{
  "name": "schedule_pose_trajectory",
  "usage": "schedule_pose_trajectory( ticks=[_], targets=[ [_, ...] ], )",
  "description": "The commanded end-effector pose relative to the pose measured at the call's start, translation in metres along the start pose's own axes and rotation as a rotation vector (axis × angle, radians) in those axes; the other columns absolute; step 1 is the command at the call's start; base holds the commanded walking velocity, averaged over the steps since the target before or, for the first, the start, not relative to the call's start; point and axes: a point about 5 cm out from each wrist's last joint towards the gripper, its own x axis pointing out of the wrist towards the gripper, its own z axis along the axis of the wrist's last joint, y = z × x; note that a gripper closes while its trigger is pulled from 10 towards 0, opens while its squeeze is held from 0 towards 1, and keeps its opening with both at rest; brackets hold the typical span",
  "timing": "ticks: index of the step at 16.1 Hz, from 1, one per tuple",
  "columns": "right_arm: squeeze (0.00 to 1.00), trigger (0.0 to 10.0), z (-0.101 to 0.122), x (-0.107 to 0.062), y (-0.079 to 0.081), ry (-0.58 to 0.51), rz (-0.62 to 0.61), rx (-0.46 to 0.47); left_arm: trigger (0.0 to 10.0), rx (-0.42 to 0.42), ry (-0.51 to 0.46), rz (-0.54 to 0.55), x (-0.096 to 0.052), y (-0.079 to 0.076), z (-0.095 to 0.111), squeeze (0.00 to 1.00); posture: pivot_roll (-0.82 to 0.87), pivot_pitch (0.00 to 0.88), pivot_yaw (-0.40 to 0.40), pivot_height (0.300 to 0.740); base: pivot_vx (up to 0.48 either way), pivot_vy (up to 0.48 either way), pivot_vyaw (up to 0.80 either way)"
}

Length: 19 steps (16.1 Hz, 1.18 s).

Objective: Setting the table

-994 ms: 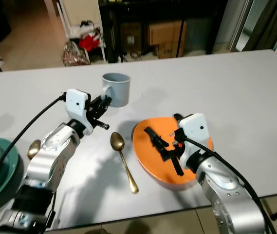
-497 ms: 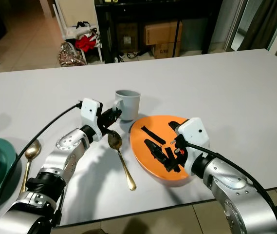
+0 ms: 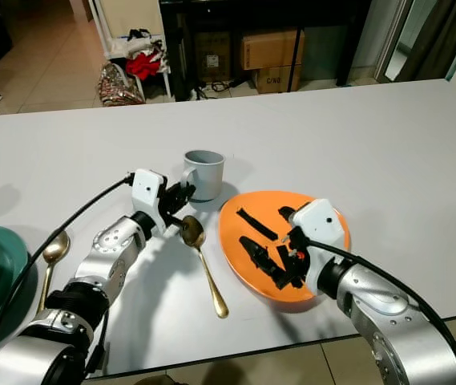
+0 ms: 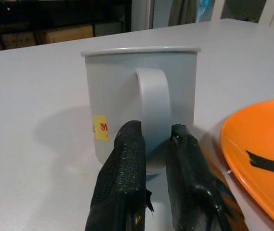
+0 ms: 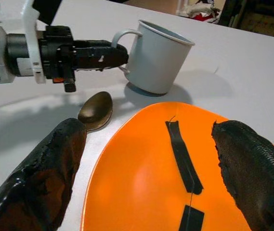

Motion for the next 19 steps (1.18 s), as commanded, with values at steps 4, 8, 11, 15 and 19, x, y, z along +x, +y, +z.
schedule_pose_trajectory(
  ticks=[4,8,11,15,19],
  targets=[
    [0.00,10.0,0.003,-0.001,0.005,-0.002,0.030,-0.010,10.0,0.037,0.109,-0.083,-0.001,-0.004,-0.014,0.22,-0.04,0.000,0.080,0.740,0.000,0.000,0.00],
    [0.00,10.0,0.003,-0.001,0.006,-0.003,0.029,-0.013,10.0,0.029,0.130,-0.056,-0.002,0.000,-0.017,1.00,-0.04,0.000,0.085,0.740,0.000,0.000,0.00],
    [0.00,10.0,0.005,-0.001,0.006,-0.009,0.032,-0.012,10.0,0.024,0.120,-0.039,-0.005,0.010,-0.014,1.00,-0.04,0.000,0.083,0.740,0.000,0.000,0.00],
    [0.00,10.0,0.008,-0.003,0.007,-0.024,0.046,-0.009,10.0,-0.052,-0.043,-0.109,-0.013,0.019,0.009,0.00,-0.04,0.000,0.089,0.740,0.000,0.000,0.00],
    [0.00,10.0,0.004,-0.005,0.012,-0.018,0.066,0.004,10.0,-0.015,-0.048,-0.153,-0.031,0.018,0.004,0.00,-0.04,0.000,0.094,0.740,0.000,0.000,0.00]
  ],
)
